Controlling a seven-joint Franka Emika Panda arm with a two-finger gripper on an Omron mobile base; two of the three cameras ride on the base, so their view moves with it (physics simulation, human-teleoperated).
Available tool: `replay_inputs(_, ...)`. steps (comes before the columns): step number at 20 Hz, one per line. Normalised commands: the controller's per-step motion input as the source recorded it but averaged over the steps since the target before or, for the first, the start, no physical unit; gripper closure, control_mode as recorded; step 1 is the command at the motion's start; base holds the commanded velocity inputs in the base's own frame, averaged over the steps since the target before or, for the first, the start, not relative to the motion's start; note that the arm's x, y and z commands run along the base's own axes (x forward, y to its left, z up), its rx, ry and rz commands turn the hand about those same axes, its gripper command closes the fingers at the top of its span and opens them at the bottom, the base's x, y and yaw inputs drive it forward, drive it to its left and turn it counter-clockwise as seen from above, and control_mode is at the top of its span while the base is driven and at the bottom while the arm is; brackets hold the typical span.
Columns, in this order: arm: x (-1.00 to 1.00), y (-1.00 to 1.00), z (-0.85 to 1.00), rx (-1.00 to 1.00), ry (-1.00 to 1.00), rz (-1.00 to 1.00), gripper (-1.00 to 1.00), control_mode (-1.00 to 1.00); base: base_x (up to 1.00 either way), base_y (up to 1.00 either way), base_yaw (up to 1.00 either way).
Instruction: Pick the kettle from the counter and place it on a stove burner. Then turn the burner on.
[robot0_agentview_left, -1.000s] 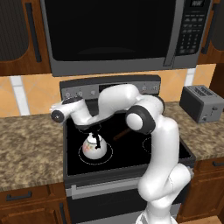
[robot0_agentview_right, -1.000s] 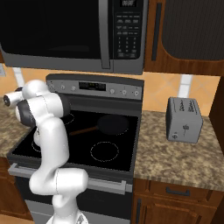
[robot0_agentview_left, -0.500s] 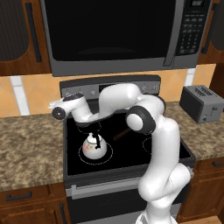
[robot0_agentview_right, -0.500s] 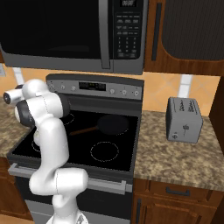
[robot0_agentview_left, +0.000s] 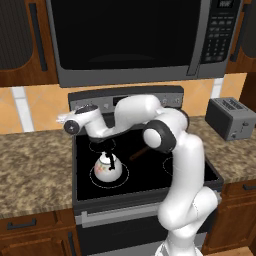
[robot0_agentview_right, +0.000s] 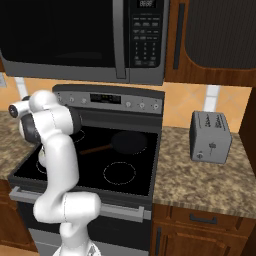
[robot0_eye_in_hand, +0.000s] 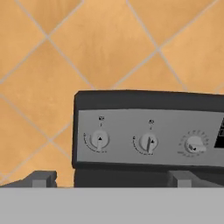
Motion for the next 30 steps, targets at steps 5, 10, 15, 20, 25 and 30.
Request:
replay_inputs(5, 0.42, 0.18, -0.06, 0.0, 0.0, 0.0, -1.0, -1.0, 0.0, 0.0, 0.0)
replay_inputs(10, 0.36, 0.09, -0.05, 0.0, 0.0, 0.0, -1.0, -1.0, 0.0, 0.0, 0.0)
replay_inputs(15, 0.35, 0.0, -0.15, 0.0, 0.0, 0.0, -1.0, -1.0, 0.0, 0.0, 0.0)
replay_inputs(20, 0.06, -0.01, -0.28, 0.0, 0.0, 0.0, -1.0, -1.0, 0.0, 0.0, 0.0)
replay_inputs(25, 0.03, -0.01, -0.13, 0.0, 0.0, 0.0, -1.0, -1.0, 0.0, 0.0, 0.0)
replay_inputs(30, 0.21, -0.03, 0.01, 0.0, 0.0, 0.0, -1.0, -1.0, 0.0, 0.0, 0.0)
